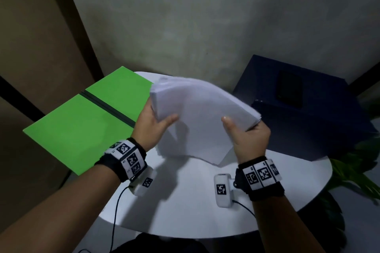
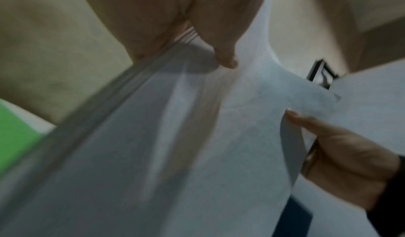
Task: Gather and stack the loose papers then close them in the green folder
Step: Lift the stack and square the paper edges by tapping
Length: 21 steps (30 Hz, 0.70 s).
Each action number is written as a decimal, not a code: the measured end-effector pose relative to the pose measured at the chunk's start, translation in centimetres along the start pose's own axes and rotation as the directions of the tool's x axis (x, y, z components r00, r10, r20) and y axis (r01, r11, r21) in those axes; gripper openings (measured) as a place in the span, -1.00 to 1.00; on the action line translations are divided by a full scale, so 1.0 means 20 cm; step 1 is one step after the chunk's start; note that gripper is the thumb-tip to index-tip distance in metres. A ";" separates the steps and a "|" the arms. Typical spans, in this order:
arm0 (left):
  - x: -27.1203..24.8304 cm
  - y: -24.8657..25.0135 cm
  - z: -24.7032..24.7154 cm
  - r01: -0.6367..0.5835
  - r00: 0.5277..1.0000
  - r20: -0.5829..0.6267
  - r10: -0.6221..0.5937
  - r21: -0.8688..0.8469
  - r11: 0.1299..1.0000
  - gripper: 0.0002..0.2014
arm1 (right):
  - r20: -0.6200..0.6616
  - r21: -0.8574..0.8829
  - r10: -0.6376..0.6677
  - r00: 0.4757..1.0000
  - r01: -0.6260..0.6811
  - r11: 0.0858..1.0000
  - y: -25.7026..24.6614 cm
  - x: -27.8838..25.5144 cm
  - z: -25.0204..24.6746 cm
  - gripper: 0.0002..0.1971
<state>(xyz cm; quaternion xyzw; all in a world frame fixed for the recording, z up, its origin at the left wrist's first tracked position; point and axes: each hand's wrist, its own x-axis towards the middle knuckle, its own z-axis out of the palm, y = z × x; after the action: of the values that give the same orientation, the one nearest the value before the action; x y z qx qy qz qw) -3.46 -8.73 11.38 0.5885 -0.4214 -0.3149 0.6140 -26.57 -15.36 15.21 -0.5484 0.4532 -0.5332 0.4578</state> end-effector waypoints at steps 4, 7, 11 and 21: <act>-0.08 -0.16 0.00 0.172 0.970 0.164 -0.180 0.065 0.983 -0.22 | -0.025 -0.030 0.215 0.976 -0.216 0.976 0.18 -0.07 0.00 -0.67; -0.05 -0.10 0.02 0.210 0.968 0.120 -0.219 0.082 0.974 -0.08 | -0.036 -0.017 0.273 0.961 -0.274 0.962 0.19 -0.06 0.02 -0.76; 0.06 0.14 -0.02 -0.123 0.975 -0.100 0.196 0.489 0.863 0.20 | 0.056 -0.112 0.168 0.984 -0.161 0.980 0.11 0.03 0.03 -0.58; 0.15 0.43 -0.18 -0.295 0.944 0.111 0.310 0.702 0.648 -0.77 | -0.133 -0.584 -0.258 0.957 0.134 0.800 0.02 0.10 0.16 -0.25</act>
<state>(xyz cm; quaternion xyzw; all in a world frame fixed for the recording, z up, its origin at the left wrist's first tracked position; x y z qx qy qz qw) 0.11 -8.76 20.48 0.7033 -0.5959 -0.0158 0.3874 -23.30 -17.44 15.07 -0.6458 0.5768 -0.4719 0.1659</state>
